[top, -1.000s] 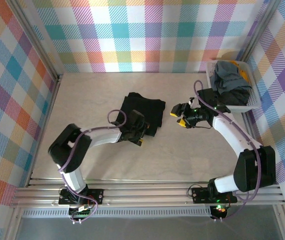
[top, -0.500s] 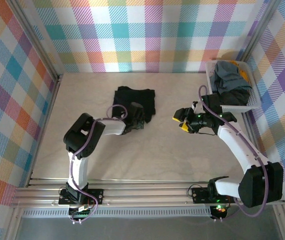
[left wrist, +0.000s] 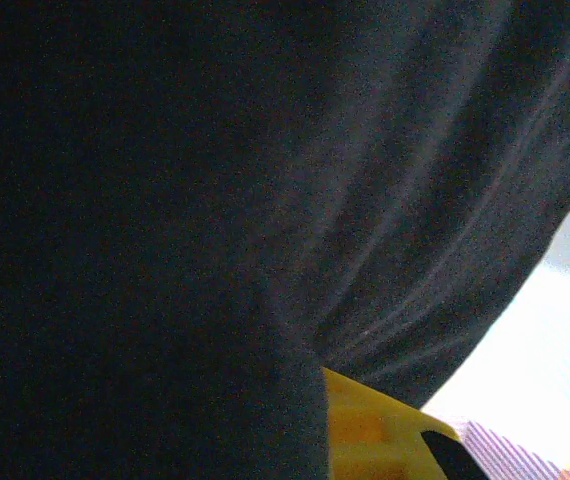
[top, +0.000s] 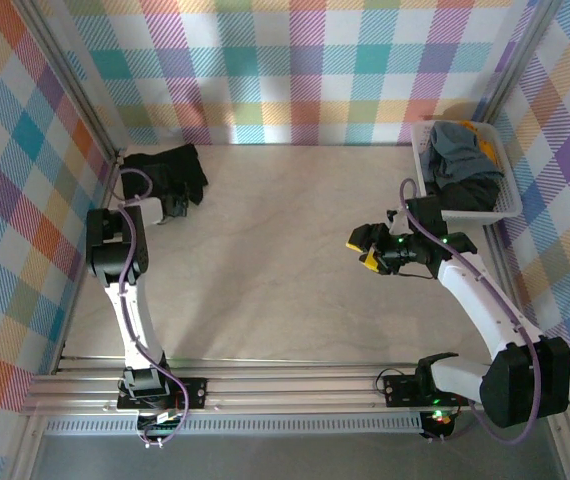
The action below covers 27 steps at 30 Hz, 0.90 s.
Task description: Fold and stack the t-shirts
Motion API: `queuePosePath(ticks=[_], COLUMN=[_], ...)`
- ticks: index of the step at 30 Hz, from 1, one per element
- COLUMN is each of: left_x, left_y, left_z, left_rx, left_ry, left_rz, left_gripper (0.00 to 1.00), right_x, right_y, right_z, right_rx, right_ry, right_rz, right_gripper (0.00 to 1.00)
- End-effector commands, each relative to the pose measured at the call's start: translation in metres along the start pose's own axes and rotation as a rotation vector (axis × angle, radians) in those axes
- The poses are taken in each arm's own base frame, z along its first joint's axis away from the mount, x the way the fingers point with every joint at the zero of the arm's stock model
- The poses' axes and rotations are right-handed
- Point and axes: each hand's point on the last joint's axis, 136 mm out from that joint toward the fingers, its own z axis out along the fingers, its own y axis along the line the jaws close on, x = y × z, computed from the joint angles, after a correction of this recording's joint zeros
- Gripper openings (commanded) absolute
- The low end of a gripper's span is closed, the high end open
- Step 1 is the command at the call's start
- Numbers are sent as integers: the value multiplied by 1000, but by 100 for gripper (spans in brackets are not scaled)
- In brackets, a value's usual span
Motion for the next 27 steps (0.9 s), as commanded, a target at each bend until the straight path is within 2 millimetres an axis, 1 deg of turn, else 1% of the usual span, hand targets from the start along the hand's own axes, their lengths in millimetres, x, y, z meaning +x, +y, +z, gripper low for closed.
queuePosePath(ticks=[1,2,3,4,7,8,10,11,12,14,15,16,17,20,22,23,25,26,27], left_x=[9,2,-2,-10,-31,-35,-36,-35,-32,-28,-23,-17,-10,14,33,42,62,75,83], left_y=[39,37,46,50,58,60,55,50,44,24,10,-5,-16,-47,-53,-52,-44,-37,-25], left_z=[5,6,3,0,-12,-16,-17,-18,-21,-35,-45,-58,-69,-120,-163,-185,-217,-233,-248], left_rx=[-193,-192,-227,-249,-301,-311,-282,-264,-245,-211,-190,-163,-138,-43,-15,-16,-20,-42,-81], left_ry=[161,157,164,149,98,90,103,108,109,86,75,66,61,28,-26,-60,-84,-103,-139], left_rz=[260,275,273,275,295,295,289,289,282,278,289,298,305,310,349,374,431,480,524], left_gripper=[0,0,0,0,0,0,0,6,27,82,100,100,100,100,100,100,100,100,100], right_x=[2,1,0,-1,-6,-7,-11,-13,-15,-21,-25,-29,-33,-47,-55,-60,-65,-68,-71], right_y=[15,15,16,17,20,22,25,27,28,32,33,34,33,25,18,16,10,4,-3], right_z=[-4,-3,-2,-2,2,3,4,5,5,4,3,2,0,-10,-19,-25,-37,-44,-50], right_rx=[-57,-56,-57,-59,-61,-62,-64,-68,-67,-68,-61,-49,-35,49,109,136,179,211,249], right_ry=[7,7,10,12,18,21,25,23,20,-3,-19,-43,-64,-159,-232,-272,-350,-396,-437], right_rz=[-48,-47,-47,-46,-47,-51,-65,-76,-84,-110,-120,-130,-139,-147,-155,-168,-197,-212,-223], right_gripper=[60,60,60,60,60,60,60,60,60,63,65,67,99,100,100,100,100,100,100])
